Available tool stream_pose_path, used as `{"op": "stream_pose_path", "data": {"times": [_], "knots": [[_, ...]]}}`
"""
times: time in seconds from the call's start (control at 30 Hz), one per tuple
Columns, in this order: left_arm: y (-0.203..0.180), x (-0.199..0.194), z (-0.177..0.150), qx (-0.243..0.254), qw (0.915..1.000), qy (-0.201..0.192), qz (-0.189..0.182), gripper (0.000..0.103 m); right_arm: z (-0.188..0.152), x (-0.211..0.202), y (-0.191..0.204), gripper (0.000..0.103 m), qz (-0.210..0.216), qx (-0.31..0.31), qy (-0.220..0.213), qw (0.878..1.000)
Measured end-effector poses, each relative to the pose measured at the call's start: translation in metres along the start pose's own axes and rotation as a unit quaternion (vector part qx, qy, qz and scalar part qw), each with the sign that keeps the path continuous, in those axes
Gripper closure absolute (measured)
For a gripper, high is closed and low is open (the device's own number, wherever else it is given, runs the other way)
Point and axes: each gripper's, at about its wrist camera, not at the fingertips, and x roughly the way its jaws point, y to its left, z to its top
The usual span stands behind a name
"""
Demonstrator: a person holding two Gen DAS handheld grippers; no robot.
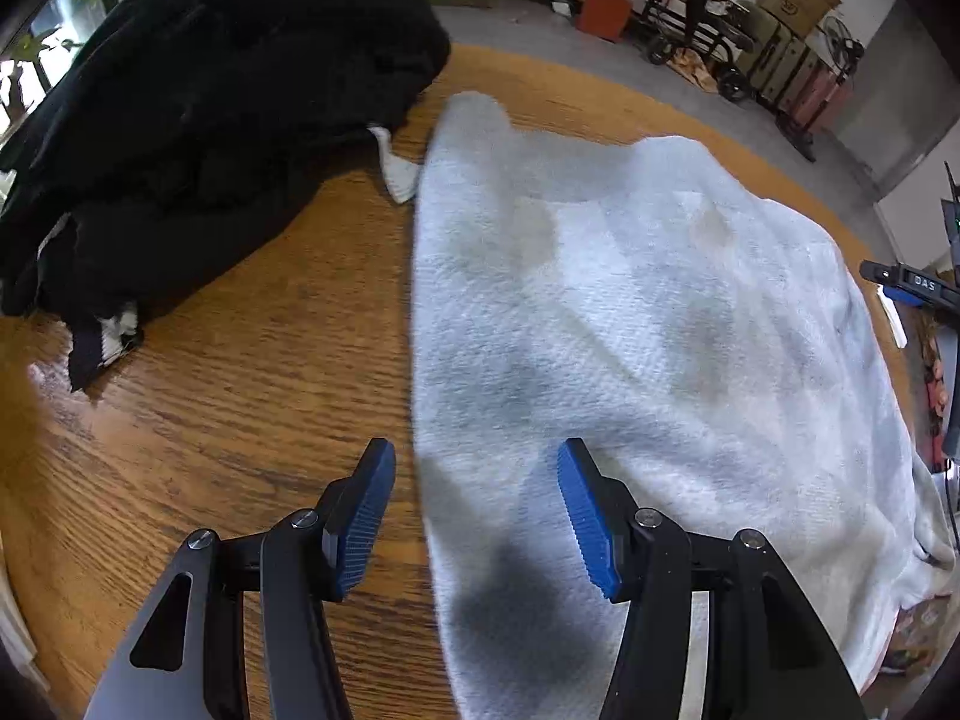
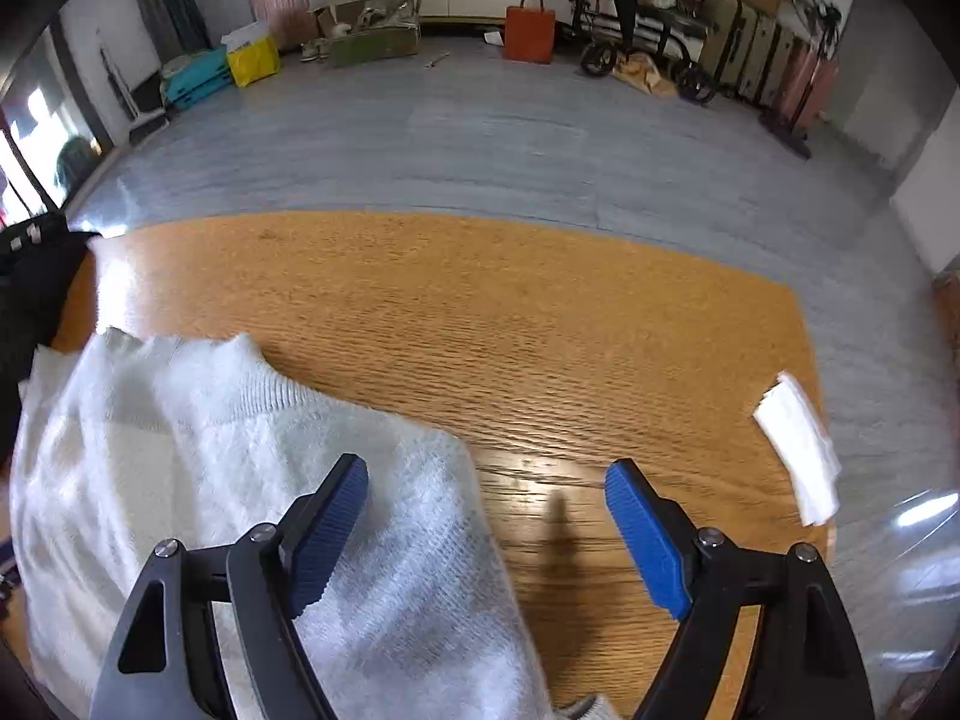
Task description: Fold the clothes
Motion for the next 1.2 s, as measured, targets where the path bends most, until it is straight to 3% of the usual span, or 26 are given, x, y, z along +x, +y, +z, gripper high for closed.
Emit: {"op": "stream_pose_path", "data": {"times": [0.13,0.27,0.4,0.57,0.63,0.67,0.77,0.83,0.87,0.93,1.07,1.2], "knots": [[0.008,-0.001,-0.006,-0.005,0.9998,0.007,-0.017,0.045,-0.01,0.0,0.0,0.018,0.023,0.005,-0.009,1.0],[0.013,0.002,-0.006,-0.005,0.9994,0.014,-0.031,0.045,-0.013,0.015,-0.001,0.018,0.03,0.01,0.019,0.999],[0.011,0.003,-0.005,-0.002,0.999,0.01,-0.044,0.045,-0.018,0.019,0.002,0.02,0.061,0.014,0.012,0.998],[0.015,0.001,-0.01,-0.005,0.9981,0.01,-0.061,0.045,-0.02,0.024,0.011,0.033,0.083,0.02,0.024,0.996],[0.017,0.0,-0.012,-0.012,0.9976,0.009,-0.068,0.045,-0.022,0.022,0.016,0.048,0.095,0.022,0.02,0.995],[0.018,0.0,-0.013,-0.014,0.997,0.009,-0.075,0.045,-0.023,0.021,0.019,0.05,0.095,0.023,0.019,0.995],[0.02,0.0,-0.015,-0.013,0.9964,0.008,-0.084,0.045,-0.025,0.016,0.035,0.072,0.041,-0.002,0.002,0.999],[0.02,0.0,-0.015,-0.011,0.9961,0.006,-0.087,0.045,-0.032,0.007,0.054,0.088,-0.026,-0.031,-0.019,0.999],[0.019,0.0,-0.015,-0.01,0.9961,0.004,-0.088,0.045,-0.035,0.002,0.063,0.089,-0.057,-0.043,-0.029,0.997],[0.019,0.003,-0.015,-0.01,0.9962,0.002,-0.086,0.045,-0.04,-0.009,0.07,0.091,-0.079,-0.039,-0.053,0.995],[0.017,0.001,-0.012,-0.007,0.996,0.001,-0.089,0.045,-0.04,-0.035,0.056,0.093,-0.081,0.016,-0.099,0.992],[0.015,-0.007,-0.006,-0.008,0.9956,-0.012,-0.093,0.045,-0.034,-0.07,0.03,0.093,-0.113,0.057,-0.163,0.979]]}}
